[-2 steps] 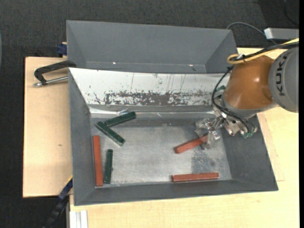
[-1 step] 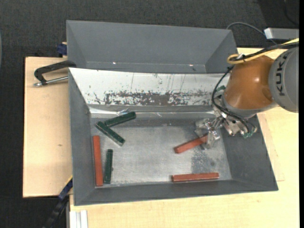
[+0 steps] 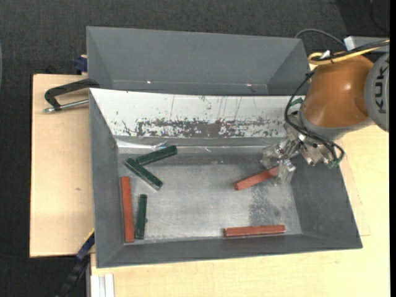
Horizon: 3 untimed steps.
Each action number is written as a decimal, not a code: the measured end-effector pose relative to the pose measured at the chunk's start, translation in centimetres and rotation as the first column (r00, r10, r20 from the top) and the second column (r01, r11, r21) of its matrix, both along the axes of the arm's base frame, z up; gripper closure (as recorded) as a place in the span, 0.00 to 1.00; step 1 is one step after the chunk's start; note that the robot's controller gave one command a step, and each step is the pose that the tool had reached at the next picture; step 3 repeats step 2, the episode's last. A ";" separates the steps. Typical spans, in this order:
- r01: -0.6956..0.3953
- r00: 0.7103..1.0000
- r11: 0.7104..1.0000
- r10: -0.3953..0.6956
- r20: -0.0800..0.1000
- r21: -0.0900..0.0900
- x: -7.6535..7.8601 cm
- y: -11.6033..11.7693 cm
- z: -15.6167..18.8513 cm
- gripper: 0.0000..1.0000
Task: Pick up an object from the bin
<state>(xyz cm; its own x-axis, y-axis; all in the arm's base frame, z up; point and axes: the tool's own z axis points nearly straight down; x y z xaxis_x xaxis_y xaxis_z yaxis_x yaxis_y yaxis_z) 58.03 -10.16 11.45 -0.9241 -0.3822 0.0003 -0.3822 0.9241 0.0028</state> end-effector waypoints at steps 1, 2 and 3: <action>0.000 1.000 1.000 0.000 0.005 -0.001 -0.7 -2.8 7.7 1.00; 0.007 1.000 1.000 -0.007 0.006 -0.002 -1.0 -3.3 9.1 1.00; 0.007 1.000 1.000 -0.007 0.006 -0.002 -1.0 -3.3 9.1 1.00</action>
Offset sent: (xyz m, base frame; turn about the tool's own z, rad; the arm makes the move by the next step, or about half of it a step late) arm -0.0335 0.0220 0.1833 0.0454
